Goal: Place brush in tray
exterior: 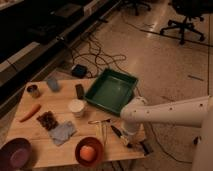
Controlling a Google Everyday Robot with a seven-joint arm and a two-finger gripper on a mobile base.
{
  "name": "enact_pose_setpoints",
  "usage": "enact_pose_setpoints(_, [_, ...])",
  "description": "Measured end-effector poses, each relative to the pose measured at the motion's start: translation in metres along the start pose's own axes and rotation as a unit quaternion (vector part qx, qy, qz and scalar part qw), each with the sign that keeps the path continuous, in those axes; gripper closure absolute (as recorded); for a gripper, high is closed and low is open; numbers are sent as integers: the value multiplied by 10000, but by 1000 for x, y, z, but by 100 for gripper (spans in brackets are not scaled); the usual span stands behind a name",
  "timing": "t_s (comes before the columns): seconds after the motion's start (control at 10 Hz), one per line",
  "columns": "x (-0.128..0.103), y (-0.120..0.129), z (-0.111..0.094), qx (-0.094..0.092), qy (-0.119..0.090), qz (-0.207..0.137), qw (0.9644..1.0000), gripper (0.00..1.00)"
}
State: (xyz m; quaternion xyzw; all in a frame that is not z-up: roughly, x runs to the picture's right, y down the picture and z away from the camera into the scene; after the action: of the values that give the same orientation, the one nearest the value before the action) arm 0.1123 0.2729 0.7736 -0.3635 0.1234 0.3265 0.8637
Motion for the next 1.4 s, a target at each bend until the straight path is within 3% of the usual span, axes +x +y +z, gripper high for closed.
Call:
enact_pose_setpoints(0.2, [-1,4,1,89,108,-56,9999,100])
enact_pose_setpoints(0.7, [-1,8,1,50,160,-40,9999,99])
enact_pose_setpoints(1.0, [0,7,3,-63,119,54,9999,73])
enact_pose_setpoints(1.4, [3,6,4,-92,134,165,9997,31])
